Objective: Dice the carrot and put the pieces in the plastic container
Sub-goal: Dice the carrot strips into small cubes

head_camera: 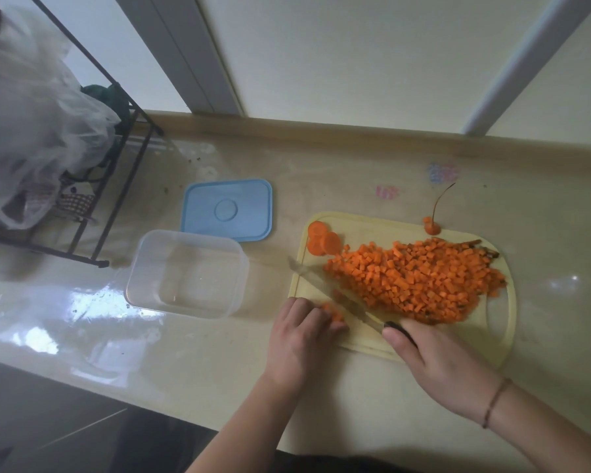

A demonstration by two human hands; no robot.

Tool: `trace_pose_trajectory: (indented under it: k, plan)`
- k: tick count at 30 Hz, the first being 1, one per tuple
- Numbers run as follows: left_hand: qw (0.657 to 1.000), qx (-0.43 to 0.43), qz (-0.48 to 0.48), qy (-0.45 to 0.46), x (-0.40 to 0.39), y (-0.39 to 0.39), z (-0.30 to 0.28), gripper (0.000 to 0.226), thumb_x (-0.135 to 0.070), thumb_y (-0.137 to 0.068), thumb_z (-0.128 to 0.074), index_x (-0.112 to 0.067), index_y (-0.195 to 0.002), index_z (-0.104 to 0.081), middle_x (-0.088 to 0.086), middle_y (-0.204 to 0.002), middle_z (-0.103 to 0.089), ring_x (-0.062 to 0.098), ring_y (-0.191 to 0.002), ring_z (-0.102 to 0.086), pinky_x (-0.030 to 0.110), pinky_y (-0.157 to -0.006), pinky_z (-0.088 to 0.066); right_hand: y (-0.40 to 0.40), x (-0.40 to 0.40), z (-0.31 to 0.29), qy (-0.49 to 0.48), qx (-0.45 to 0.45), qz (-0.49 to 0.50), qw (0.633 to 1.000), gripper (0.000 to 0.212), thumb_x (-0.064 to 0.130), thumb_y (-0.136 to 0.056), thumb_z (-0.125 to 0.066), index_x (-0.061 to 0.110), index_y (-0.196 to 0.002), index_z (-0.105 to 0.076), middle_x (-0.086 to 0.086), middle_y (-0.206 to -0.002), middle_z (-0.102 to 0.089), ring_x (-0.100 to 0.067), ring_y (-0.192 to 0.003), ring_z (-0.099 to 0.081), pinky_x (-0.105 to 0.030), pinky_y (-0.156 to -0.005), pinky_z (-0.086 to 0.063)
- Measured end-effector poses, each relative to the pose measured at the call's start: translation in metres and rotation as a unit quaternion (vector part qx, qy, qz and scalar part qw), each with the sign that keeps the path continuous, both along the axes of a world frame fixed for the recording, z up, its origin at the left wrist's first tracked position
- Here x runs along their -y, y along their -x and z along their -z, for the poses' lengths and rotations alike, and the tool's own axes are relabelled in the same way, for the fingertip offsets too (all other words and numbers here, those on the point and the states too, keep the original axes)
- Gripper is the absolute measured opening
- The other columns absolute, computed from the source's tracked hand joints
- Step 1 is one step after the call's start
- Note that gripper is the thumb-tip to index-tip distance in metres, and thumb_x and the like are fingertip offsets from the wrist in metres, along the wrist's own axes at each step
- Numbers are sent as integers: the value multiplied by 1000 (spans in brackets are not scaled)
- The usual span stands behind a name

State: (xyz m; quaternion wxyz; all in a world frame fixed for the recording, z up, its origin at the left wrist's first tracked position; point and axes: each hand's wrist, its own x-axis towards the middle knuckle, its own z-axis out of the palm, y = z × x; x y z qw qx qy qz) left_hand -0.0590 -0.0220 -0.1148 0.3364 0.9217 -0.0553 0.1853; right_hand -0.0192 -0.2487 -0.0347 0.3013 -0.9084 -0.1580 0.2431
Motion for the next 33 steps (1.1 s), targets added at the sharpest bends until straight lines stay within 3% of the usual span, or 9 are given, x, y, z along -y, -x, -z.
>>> trace_pose_trajectory:
  k: [7,11,25,29,33]
  plan:
    - [1000,-19,-17,0,8,-13,-2,30,-36,-86,-78,-7,-81,-70,4,-78,-58,25,-72,-55,37,-63,-50,5,10,-5,-27,-12,30,999,56,64,-93,-26,20,-67,-48,0,-57,-54,-10,-56,-54,-35,-57,-43]
    - [1000,-16,0,-4,5,-10,-4,33,-40,-86,-77,-8,-87,-70,4,-91,-62,24,-79,-57,37,-69,-51,7,13,-12,-32,-17,36,999,50,59,-91,-32,18,-67,-48,-1,-57,-52,-12,-57,-52,-32,-57,-40]
    - [999,-43,2,-29,4,-11,-13,45,-54,-86,-69,-17,-107,-55,2,-107,-56,27,-86,-60,34,-79,-50,10,21,-12,-36,-13,40,998,58,70,-90,-25,22,-65,-45,1,-58,-53,-11,-55,-53,-29,-54,-39]
    - [999,-10,37,-9,-2,-3,-18,26,-29,-91,-76,-9,-105,-68,7,-106,-63,27,-90,-62,34,-82,-53,16,23,-14,-35,-25,42,998,61,76,-85,-23,23,-65,-45,-1,-60,-55,-10,-53,-53,-32,-55,-41]
    - [992,1,115,-48,-6,1,-13,18,-12,-89,-79,-4,-105,-74,8,-108,-68,30,-100,-62,36,-88,-52,24,25,-16,-29,-33,32,998,65,80,-84,-21,21,-65,-43,-2,-61,-55,-11,-53,-52,-34,-56,-41]
